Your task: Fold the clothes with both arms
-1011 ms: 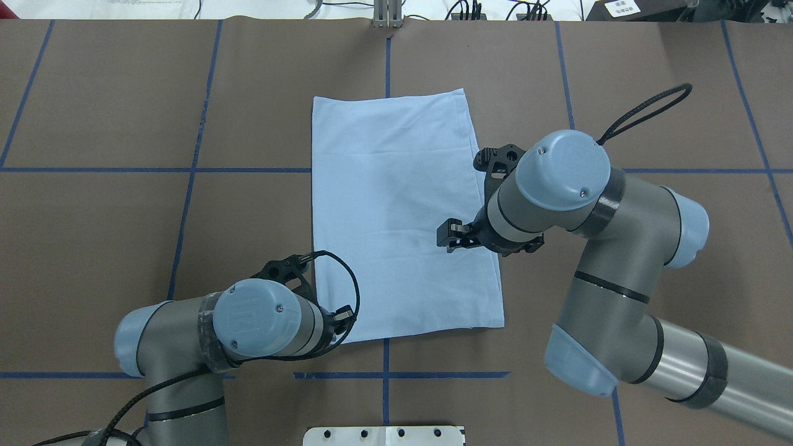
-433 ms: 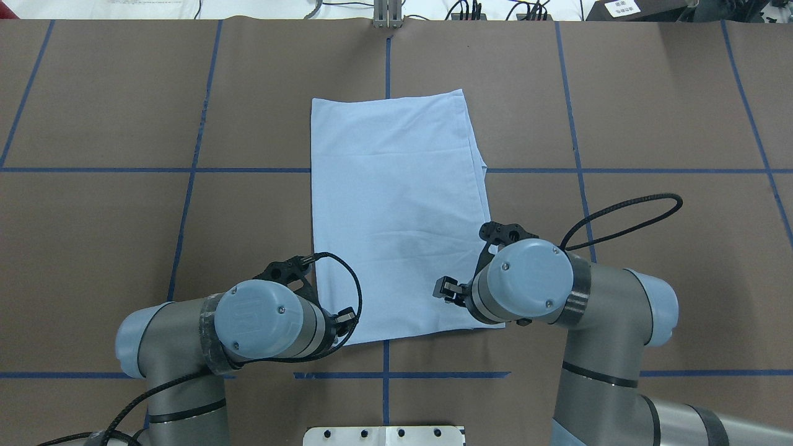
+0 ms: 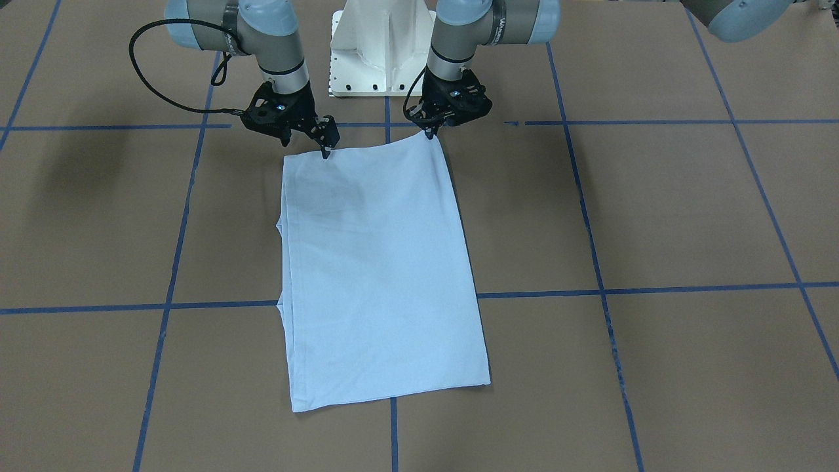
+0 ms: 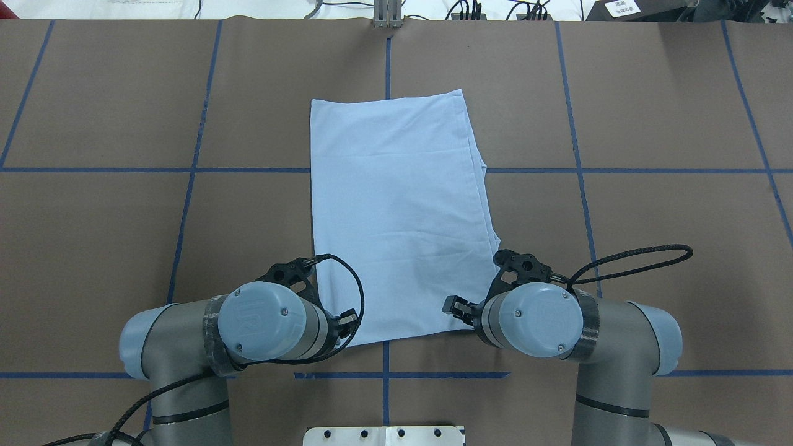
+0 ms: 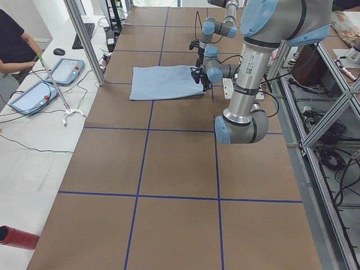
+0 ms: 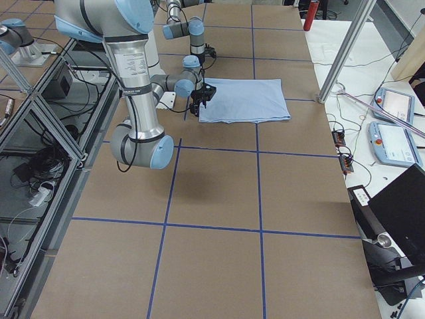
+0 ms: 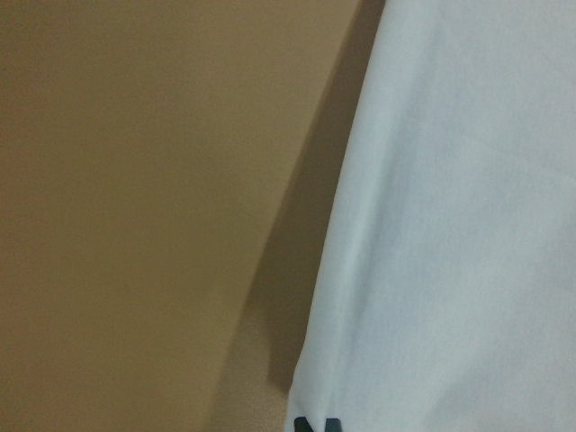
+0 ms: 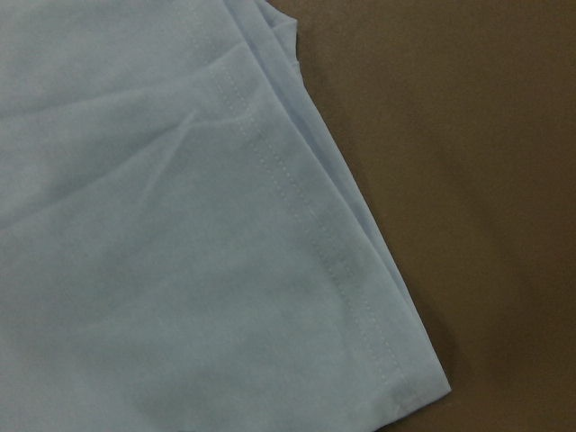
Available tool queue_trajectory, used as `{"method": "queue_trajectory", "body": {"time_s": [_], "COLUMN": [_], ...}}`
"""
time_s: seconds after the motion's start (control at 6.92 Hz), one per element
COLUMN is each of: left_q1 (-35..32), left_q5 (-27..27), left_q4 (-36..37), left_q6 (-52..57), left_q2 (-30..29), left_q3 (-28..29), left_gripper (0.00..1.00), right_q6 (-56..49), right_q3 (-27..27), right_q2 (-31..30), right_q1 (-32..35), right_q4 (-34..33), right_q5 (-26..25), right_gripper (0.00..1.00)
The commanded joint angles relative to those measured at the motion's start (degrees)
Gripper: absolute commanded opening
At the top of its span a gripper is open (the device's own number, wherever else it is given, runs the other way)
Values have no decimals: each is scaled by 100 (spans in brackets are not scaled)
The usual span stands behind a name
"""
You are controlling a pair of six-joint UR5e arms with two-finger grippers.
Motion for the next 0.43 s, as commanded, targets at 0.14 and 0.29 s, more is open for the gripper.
{"method": "queue_trajectory", "body": {"time_s": [0.14,0.29], "left_q1": [23,23], "left_q5": [17,17], "left_q4": [-8,-8], "left_q6": [0,-9], "left_q2": [-2,-2], "left_q3": [28,28], "left_gripper": [0,0], "right_q6": [17,-10], "right_q3": [-204,-267], "right_q2": [31,31], "right_q1": [-98,-98], "right_q4": [115,106], "right_q5": [-52,-61], "right_gripper": [100,100]}}
